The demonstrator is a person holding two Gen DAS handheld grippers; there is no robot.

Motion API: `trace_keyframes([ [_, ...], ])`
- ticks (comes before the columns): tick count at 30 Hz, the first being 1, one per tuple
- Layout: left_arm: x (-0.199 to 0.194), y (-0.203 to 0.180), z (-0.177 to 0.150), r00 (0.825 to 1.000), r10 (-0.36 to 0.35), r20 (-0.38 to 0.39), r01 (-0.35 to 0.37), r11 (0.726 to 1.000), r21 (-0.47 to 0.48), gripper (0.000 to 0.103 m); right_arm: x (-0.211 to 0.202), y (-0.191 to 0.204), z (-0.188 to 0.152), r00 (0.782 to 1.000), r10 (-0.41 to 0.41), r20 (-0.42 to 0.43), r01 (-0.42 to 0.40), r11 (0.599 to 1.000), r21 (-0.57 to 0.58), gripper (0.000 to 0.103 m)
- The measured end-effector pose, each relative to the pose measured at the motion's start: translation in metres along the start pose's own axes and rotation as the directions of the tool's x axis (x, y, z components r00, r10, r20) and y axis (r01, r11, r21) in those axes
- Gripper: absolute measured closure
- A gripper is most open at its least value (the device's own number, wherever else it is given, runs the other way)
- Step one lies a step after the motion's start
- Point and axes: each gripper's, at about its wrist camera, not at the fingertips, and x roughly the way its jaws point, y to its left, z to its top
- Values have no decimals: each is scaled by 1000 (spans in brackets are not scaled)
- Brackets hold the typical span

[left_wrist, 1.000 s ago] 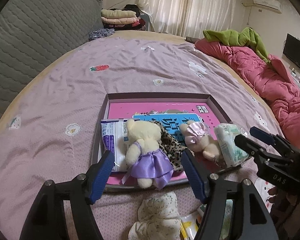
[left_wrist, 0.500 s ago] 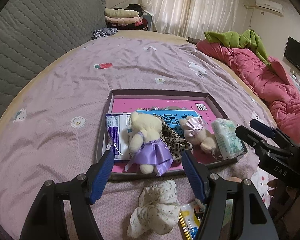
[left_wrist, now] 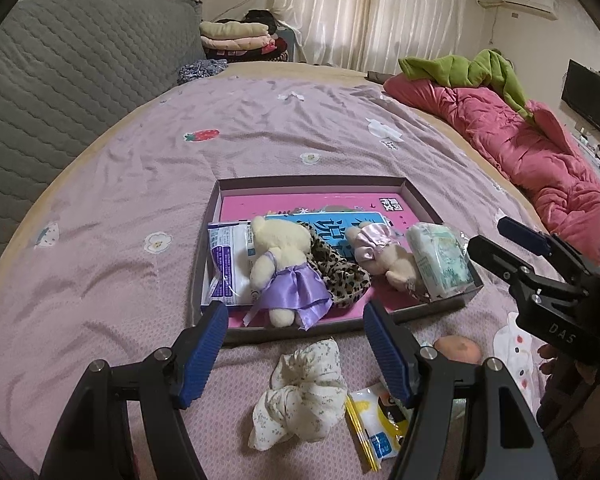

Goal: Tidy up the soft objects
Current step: 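Move both tools back from the box toward the items beside it, then reach the left tool to the white floral cloth while the right tool reaches the Flower tissue pack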

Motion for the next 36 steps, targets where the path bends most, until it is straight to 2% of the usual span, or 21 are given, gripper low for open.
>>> trace_keyframes([
  [15,-16,5,-5,1000,11,0,-11,1000,-17,33,-19,-5,-12,1000,-3,3,3,1000,0,29],
  [36,-26,-2,-20,1000,-5,-22,5,1000,8,33,-36,10,-43,997,-30,-72,26,998,-62,29],
])
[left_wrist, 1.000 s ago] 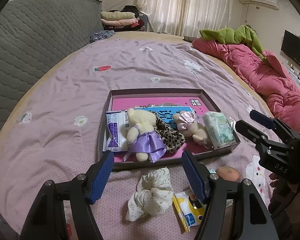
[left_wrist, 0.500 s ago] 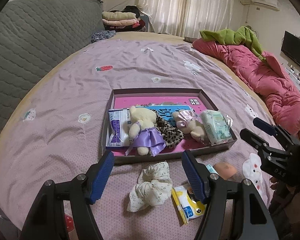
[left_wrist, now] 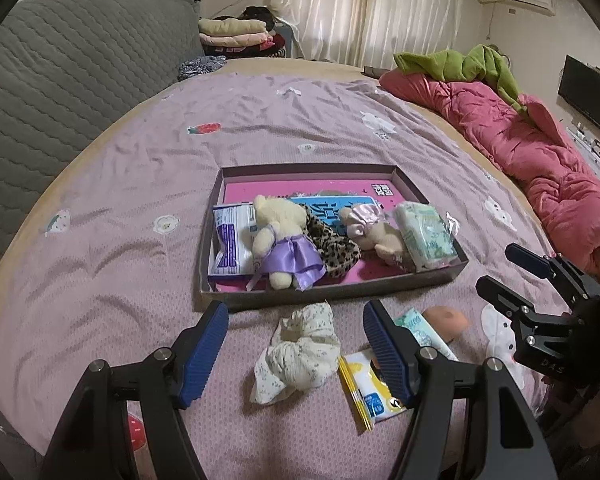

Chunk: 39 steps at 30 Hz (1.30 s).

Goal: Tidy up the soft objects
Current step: 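Reach the left tool to the white floral cloth while the right tool reaches the Flower tissue pack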

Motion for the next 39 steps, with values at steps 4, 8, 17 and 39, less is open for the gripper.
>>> trace_keyframes([
  [4,0,-3,-5,1000,-3,-8,3,1000,13,33,-1,4,-3,1000,-4,-8,4,1000,-11,29],
  [8,0,-5,-9,1000,-8,-15,9,1000,22,33,-3,7,-7,1000,0,-13,0,1000,-13,29],
  [17,-1,-6,-17,999,-15,-30,16,999,36,33,-8,23,-14,999,20,-25,-21,999,-41,29],
  [39,13,1,-40,996,9,-85,-5,999,45,33,-1,53,-34,991,100,-92,-102,995,-21,29],
])
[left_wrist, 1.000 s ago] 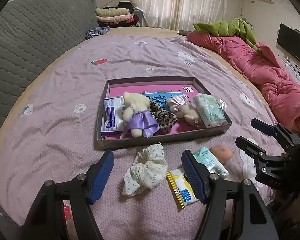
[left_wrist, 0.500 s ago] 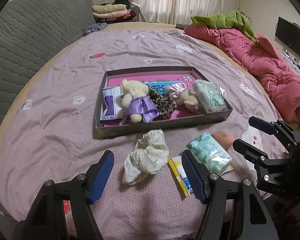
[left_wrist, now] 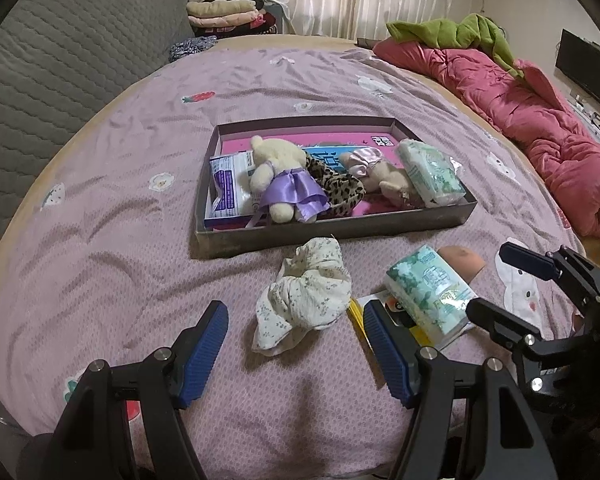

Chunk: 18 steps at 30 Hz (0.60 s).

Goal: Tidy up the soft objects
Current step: 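Reach the left tool to the white floral cloth while the right tool reaches the Flower tissue pack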

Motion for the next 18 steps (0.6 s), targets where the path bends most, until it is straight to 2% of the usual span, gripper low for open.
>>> trace_keyframes([
  [18,21,6,-11,999,14,-41,-15,1000,-7,33,38,15,-9,995,10,-95,-13,999,-32,29],
])
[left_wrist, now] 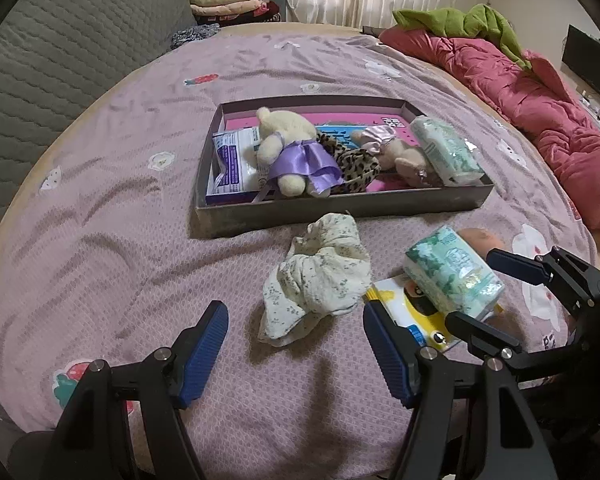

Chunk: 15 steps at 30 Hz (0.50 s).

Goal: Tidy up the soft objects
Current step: 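Reach the left tool to the white floral cloth while the right tool reaches the Flower tissue pack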

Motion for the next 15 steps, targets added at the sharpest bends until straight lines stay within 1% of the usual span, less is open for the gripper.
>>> trace_keyframes([
  [5,5,5,-1,1000,11,-7,-12,1000,-10,33,10,-7,3,1000,13,-9,-13,999,41,29],
  [7,7,7,0,1000,11,-8,-11,1000,-16,33,14,-8,4,1000,-3,-2,3,999,47,29],
  [11,10,9,1,1000,10,-11,-10,1000,-24,33,19,-4,7,1000,-19,1,19,1000,18,29],
  [15,14,9,3,1000,8,-12,-8,1000,-24,33,28,7,8,998,-56,-18,55,997,-48,29],
])
